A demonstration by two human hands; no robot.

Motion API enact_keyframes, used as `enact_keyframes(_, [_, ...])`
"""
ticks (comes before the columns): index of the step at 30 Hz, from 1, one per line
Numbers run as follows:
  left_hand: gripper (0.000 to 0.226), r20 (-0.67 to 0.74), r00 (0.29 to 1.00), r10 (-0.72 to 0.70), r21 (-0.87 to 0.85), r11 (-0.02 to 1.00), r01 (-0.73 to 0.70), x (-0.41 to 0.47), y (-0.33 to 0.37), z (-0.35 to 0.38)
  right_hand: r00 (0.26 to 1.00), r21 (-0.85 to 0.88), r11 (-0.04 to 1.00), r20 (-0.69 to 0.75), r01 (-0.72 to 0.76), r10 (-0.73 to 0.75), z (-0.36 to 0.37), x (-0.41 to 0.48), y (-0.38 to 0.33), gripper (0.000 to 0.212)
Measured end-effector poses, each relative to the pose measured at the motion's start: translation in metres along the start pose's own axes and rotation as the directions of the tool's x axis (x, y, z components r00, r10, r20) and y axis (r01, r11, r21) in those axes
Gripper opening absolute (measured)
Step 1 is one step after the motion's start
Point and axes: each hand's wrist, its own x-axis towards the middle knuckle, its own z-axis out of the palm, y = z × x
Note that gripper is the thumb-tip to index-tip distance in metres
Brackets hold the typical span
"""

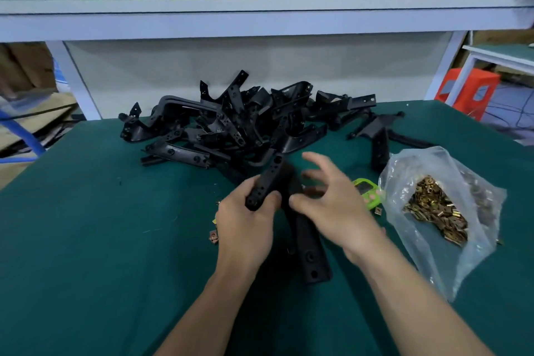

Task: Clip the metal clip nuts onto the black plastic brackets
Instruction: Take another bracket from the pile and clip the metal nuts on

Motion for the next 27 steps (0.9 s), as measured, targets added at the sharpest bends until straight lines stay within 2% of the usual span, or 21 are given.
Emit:
enact_keyframes(1, [0.022, -0.019, 1.000, -0.004, 0.009, 1.000, 0.004, 0.001, -0.001, 0.000, 1.000, -0.030, 1.000, 0.024, -0.007, 0.007, 0.007, -0.006, 0.004, 0.068])
enact_keyframes(4, [0.030, -0.016, 1.000, -0.010, 0.039, 0.999, 0.010, 0.005, -0.002, -0.002, 0.997, -0.089, 0.995, 0.069, 0.036, -0.030, 0.023, -0.017, 0.015, 0.055])
enact_keyframes(6, [0.037, 0.075, 0.997, 0.032, -0.063, 0.998, -0.027, 0.006, -0.001, -0.005, 0.998, -0.095, 0.994, 0.012, 0.055, -0.054, 0.022, -0.019, 0.020, 0.049])
enact_keyframes(8, [0.033, 0.146, 0.986, 0.080, -0.232, 0.972, -0.045, 0.004, 0.001, -0.005, 0.998, -0.114, 0.991, -0.005, 0.068, -0.069, 0.017, -0.017, 0.023, 0.044])
enact_keyframes(10, [0.037, 0.130, 0.991, 0.018, -0.292, 0.956, 0.021, 0.003, 0.003, -0.002, 0.997, -0.105, 0.991, 0.036, 0.078, -0.074, 0.013, -0.017, 0.025, 0.043])
enact_keyframes(12, [0.037, 0.104, 0.991, -0.080, -0.260, 0.960, 0.104, 0.006, 0.005, 0.001, 0.995, -0.096, 0.991, 0.053, 0.090, -0.085, 0.012, -0.016, 0.026, 0.045])
enact_keyframes(16, [0.034, 0.113, 0.987, -0.115, -0.335, 0.931, 0.147, 0.014, 0.007, -0.002, 0.994, -0.088, 0.991, -0.008, 0.103, -0.105, 0.013, -0.013, 0.029, 0.046])
enact_keyframes(20, [0.036, 0.221, 0.963, -0.151, -0.358, 0.906, 0.225, 0.016, 0.007, -0.002, 0.995, -0.024, 0.995, -0.029, 0.093, -0.094, 0.015, -0.011, 0.032, 0.041])
enact_keyframes(22, [0.032, 0.231, 0.959, -0.166, -0.354, 0.904, 0.242, 0.017, 0.006, -0.004, 0.996, 0.034, 0.997, -0.052, 0.075, -0.073, 0.014, -0.010, 0.033, 0.037])
enact_keyframes(25, [0.025, 0.178, 0.966, -0.185, -0.324, 0.916, 0.235, 0.021, 0.006, -0.013, 0.987, 0.167, 0.985, -0.162, 0.042, -0.015, 0.009, -0.002, 0.035, 0.036])
enact_keyframes(27, [0.021, 0.089, 0.970, -0.226, -0.319, 0.916, 0.243, 0.025, 0.005, -0.020, 0.970, 0.255, 0.967, -0.240, 0.024, 0.039, 0.001, 0.002, 0.036, 0.037])
